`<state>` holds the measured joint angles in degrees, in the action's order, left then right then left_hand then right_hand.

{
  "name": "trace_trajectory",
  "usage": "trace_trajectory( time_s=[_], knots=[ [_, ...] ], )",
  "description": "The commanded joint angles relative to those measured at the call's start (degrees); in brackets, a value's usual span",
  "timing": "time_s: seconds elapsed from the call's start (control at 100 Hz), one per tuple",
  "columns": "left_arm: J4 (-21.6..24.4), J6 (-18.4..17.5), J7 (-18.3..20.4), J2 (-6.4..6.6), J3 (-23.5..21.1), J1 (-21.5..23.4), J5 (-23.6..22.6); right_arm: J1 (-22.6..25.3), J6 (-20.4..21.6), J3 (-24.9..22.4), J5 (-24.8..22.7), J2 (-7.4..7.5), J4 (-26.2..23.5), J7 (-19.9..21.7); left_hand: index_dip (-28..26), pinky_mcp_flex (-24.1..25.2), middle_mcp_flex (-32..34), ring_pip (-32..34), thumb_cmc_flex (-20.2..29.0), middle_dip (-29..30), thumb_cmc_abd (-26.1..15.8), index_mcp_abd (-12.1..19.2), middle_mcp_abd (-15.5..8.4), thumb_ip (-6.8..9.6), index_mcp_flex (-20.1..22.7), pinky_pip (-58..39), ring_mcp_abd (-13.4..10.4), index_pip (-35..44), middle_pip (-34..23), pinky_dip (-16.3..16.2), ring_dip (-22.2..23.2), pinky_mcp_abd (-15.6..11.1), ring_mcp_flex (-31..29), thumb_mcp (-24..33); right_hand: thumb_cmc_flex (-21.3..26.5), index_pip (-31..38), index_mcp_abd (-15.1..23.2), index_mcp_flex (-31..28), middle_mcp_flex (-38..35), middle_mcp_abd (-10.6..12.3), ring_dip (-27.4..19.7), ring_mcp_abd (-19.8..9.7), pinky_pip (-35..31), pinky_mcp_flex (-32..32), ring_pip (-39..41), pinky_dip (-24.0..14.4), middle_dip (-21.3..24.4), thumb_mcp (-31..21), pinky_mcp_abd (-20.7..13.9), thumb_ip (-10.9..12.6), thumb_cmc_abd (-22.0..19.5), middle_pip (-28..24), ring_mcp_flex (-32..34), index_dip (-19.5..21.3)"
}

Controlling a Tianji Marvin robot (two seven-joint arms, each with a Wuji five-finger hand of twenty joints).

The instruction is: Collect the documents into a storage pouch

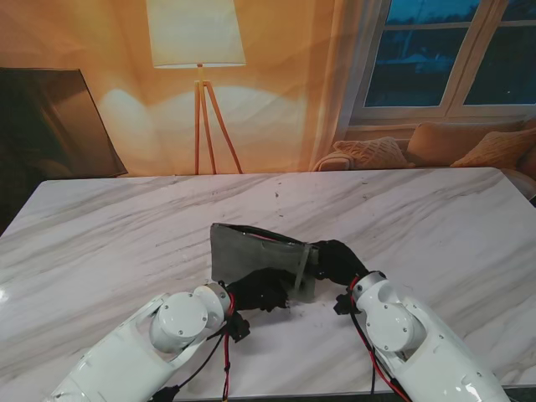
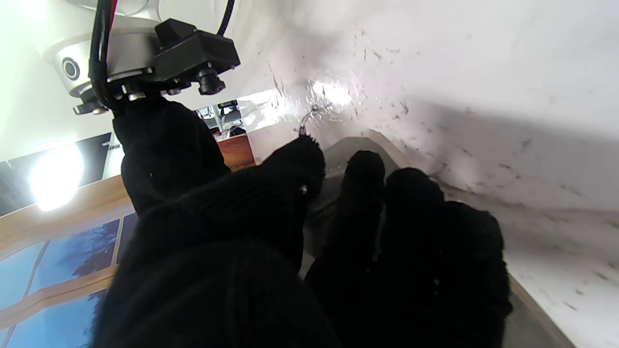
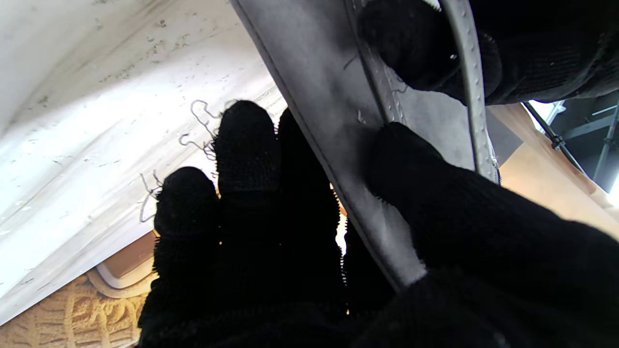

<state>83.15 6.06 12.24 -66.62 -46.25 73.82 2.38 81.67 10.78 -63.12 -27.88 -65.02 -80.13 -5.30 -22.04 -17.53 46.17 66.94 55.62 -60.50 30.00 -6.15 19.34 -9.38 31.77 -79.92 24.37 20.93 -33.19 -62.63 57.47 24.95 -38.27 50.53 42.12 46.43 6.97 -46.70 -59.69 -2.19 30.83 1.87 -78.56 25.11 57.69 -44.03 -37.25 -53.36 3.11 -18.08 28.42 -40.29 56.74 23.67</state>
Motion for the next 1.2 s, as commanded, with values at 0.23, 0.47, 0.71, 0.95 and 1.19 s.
trace_trajectory(
  time_s=[0.23, 0.47, 0.71, 0.95, 1.19],
  knots=[
    [-0.8, -0.7, 2.25, -0.17, 0.67, -0.68, 0.36, 0.24, -0.52, -0.39, -0.03, 0.0, -0.5, 0.77, -3.94, 3.9, -9.58, -1.03, -8.65, 8.17, -1.68, -1.92, 0.99, 0.87, 12.48, 1.27, 3.73, 11.11, -6.81, -0.37, 1.21, -4.38, 4.72, -1.94, 2.82, 5.88, 4.11, -6.57, -2.08, -0.75, -0.2, -0.58, -1.38, -0.48, 0.65, 0.48, -0.28, -3.68, -0.25, 4.84, -5.0, -0.97, 0.6, 2.23],
    [1.18, 0.06, 0.46, 0.13, -1.11, 1.03, -2.38, 0.52, -0.48, -0.9, 0.47, 0.18, -0.7, 1.77, -12.57, 4.92, -9.0, -3.11, -6.76, 12.86, -2.1, -4.63, 0.9, 0.12, 11.6, 2.58, 4.62, 38.31, -7.94, 0.98, 0.21, -4.04, 5.46, -7.17, 2.95, 5.65, 4.25, -6.43, -1.38, -0.22, -0.59, -0.87, -0.35, -1.08, -0.51, 0.91, -0.04, -3.32, -0.48, 4.96, -5.27, -0.23, -0.23, 2.28],
    [4.15, 0.91, -0.93, 0.9, -4.08, 3.54, -6.78, 0.97, 0.04, -1.57, 0.2, 0.49, -1.0, 2.72, -19.96, 4.26, -6.59, -3.31, -7.31, 9.51, -2.13, -5.56, 0.57, 1.51, 9.96, 2.29, 5.52, 47.35, -9.77, 1.72, -0.24, -3.12, 4.43, -6.49, 2.84, 4.98, 4.74, -5.83, -0.3, 0.4, -1.26, -1.24, 1.38, -1.82, -2.93, 1.58, 0.48, -3.33, -0.53, 4.91, -4.85, 1.54, -1.28, 1.62],
    [6.69, 1.17, -2.92, 1.44, -7.48, 5.59, -11.98, 1.36, 0.61, -2.1, 0.53, 0.73, -1.31, 3.77, -23.82, 1.9, -2.79, -1.48, -9.03, 3.9, -1.81, -7.01, 0.08, 2.4, 10.92, 0.95, 6.25, 52.6, -10.97, 1.13, -0.02, -1.69, 1.78, -4.23, 2.23, 4.5, 5.58, -4.19, 1.54, 1.08, -1.78, -1.81, 3.59, -3.15, -5.77, 2.12, 0.47, -3.82, -0.5, 4.46, -3.58, 3.85, -3.02, 0.43],
    [8.9, 0.26, -5.91, 1.38, -10.28, 7.41, -15.45, 1.52, 1.57, -2.25, 0.5, 0.87, -1.36, 4.21, -26.14, 0.5, -1.51, -0.05, -10.12, 3.27, -4.6, -8.26, 0.13, 2.21, 12.15, 0.0, 6.46, 53.04, -11.75, 0.52, 0.22, -1.12, 0.18, -4.65, 0.55, 5.75, 6.39, -2.33, 2.94, 1.33, -1.7, -2.3, 5.34, -4.02, -8.04, 1.96, -0.39, -5.65, -0.47, 3.47, -1.09, 5.9, -4.29, -1.09]
  ],
)
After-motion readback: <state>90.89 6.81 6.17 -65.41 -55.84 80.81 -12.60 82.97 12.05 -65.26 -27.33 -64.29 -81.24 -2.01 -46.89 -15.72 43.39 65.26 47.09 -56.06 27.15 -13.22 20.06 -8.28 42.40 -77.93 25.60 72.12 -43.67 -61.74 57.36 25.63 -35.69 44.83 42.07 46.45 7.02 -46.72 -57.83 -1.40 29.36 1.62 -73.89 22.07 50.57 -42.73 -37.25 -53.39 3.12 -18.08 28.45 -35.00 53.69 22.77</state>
